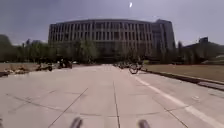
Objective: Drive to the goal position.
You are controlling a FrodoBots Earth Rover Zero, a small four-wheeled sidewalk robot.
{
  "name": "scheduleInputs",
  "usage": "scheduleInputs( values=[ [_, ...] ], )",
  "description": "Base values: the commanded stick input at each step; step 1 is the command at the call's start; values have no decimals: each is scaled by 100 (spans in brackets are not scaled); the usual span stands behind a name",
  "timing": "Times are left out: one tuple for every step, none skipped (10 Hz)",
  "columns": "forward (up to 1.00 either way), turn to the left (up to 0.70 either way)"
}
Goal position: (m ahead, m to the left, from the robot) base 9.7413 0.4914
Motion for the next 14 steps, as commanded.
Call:
scheduleInputs(
  values=[
    [100, 0],
    [100, 0],
    [100, 0],
    [100, 0],
    [100, 0],
    [100, 0],
    [100, 0],
    [100, 0],
    [100, 0],
    [100, 0],
    [100, 0],
    [100, 30],
    [100, 40],
    [100, 40]
  ],
)
